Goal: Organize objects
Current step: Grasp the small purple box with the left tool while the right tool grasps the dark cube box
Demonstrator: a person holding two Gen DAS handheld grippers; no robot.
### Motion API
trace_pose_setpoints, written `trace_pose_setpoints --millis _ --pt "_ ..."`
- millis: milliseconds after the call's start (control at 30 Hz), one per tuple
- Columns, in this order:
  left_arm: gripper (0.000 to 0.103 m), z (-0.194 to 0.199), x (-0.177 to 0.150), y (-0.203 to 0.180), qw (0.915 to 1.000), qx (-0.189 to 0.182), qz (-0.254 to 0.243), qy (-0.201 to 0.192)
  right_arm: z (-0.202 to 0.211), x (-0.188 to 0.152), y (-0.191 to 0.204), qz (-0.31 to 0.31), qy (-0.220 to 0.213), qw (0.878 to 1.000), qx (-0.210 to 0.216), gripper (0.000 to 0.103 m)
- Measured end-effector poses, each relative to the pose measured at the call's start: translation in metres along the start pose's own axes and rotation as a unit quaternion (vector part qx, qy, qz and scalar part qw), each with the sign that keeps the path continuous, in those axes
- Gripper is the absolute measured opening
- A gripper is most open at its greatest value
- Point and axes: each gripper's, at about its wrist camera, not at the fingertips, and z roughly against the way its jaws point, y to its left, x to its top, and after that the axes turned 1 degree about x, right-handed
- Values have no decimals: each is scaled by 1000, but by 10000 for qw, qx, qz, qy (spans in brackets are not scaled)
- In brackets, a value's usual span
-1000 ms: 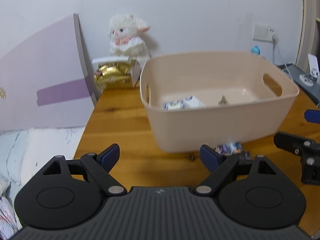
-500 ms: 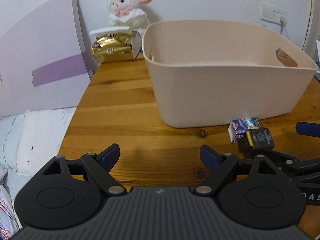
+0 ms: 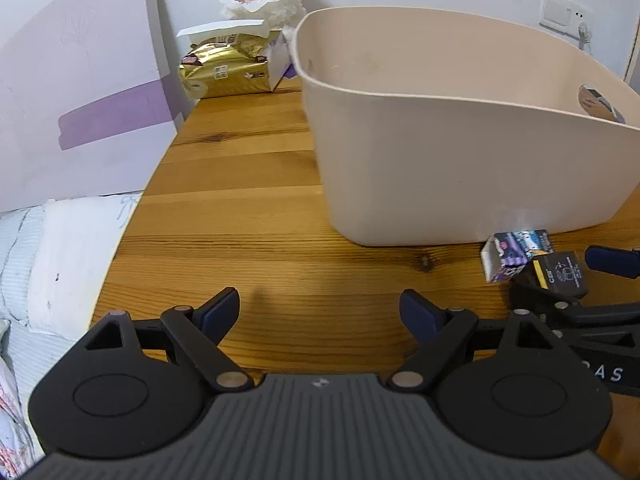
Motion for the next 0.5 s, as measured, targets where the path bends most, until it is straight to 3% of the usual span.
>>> trace_pose_setpoints --millis 300,500 --pt "88 3 3 -31 9993 -376 -19 -45 13 -12 -53 -389 -55 9985 -384 88" --pt "88 5 7 -57 9981 -607 -38 -115 13 -15 -75 -403 -73 9987 -303 91"
